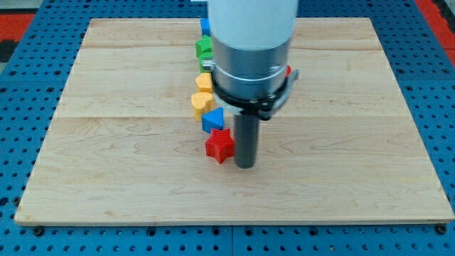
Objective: Push the red circle towards down
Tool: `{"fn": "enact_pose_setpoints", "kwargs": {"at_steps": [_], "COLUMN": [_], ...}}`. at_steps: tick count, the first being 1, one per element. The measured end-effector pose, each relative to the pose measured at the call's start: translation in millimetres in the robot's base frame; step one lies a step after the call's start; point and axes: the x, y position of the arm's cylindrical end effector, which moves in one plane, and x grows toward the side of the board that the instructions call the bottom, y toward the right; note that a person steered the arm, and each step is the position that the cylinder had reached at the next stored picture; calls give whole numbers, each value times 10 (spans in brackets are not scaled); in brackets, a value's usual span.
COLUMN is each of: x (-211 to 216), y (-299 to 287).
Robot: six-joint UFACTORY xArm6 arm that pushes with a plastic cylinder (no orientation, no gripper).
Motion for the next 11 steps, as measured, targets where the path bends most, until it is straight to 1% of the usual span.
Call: {"fn": "enact_pose_setpoints", "kwargs": {"at_steps": [1, 2, 3, 4, 5, 6, 7, 8, 9, 10, 11], "x": [-430, -1129, -1849, -2389, -2193, -1538, -1828, -1875, -1558, -1726, -2041], "y": [706, 1382, 1295, 1108, 733, 792, 752, 370, 524, 575, 325]}}
